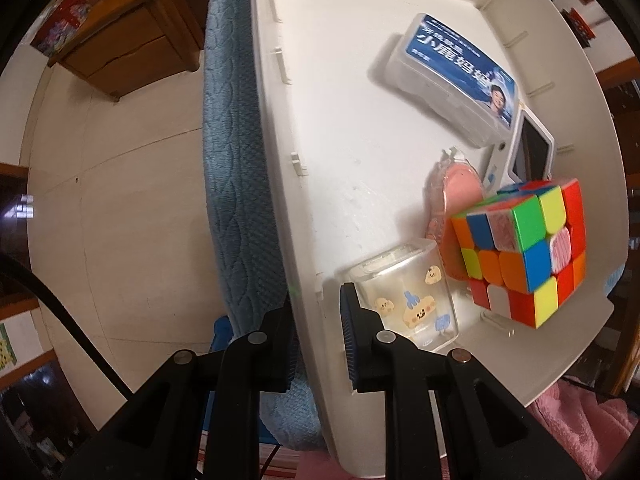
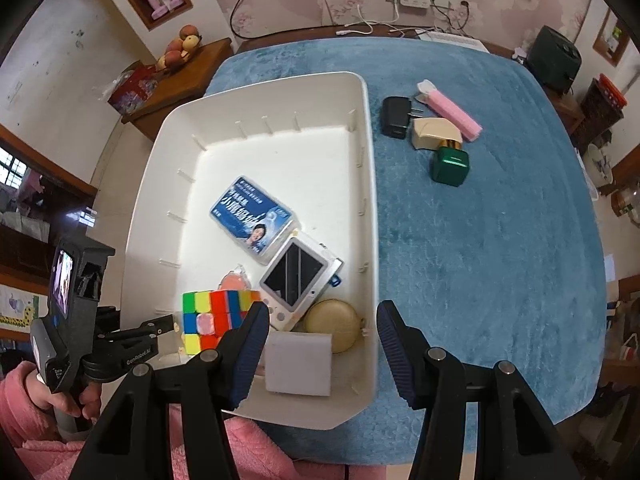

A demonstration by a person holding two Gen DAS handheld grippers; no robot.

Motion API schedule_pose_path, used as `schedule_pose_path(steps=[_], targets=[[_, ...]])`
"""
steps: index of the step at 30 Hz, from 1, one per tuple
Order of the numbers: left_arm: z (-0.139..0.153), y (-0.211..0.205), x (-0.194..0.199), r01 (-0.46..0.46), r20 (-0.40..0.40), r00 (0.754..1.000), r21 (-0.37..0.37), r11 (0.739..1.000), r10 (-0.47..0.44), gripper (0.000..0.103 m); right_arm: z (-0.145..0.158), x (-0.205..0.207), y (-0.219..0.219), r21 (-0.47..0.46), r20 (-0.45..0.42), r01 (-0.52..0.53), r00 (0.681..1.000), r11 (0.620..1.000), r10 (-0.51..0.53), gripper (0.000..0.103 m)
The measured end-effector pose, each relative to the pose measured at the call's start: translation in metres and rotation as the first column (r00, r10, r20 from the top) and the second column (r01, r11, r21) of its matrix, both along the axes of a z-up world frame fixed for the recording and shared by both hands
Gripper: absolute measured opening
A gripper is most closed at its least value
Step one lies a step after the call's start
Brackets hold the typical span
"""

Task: Organize rigid objects
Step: 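Move the right tool to the green jar with gold lid and close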

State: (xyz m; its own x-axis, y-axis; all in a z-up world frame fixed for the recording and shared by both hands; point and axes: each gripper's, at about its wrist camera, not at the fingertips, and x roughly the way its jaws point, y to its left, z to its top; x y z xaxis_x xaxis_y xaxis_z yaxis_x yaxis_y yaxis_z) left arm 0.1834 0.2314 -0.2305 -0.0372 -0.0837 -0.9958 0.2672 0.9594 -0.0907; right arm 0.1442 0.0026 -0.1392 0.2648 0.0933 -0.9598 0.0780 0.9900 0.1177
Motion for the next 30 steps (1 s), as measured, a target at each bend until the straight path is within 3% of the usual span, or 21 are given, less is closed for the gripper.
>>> schedule_pose_path(steps=[15, 30], targets=[[0.002, -0.004, 0.008, -0.152, 0.020, 0.988, 0.069, 0.986, 0.151, 0.019, -0.012, 0.034, -0.075, 0.075, -0.049, 0.088, 0.995, 0.993, -0.085, 0.057], [-0.001, -0.006, 0.012, -0.304, 0.023, 0.952, 0.146, 0.941, 0.304, 0.019, -0.055, 0.094, -0.142, 0.161, -0.131, 0.132, 0.985, 0.978, -0.111, 0.057]])
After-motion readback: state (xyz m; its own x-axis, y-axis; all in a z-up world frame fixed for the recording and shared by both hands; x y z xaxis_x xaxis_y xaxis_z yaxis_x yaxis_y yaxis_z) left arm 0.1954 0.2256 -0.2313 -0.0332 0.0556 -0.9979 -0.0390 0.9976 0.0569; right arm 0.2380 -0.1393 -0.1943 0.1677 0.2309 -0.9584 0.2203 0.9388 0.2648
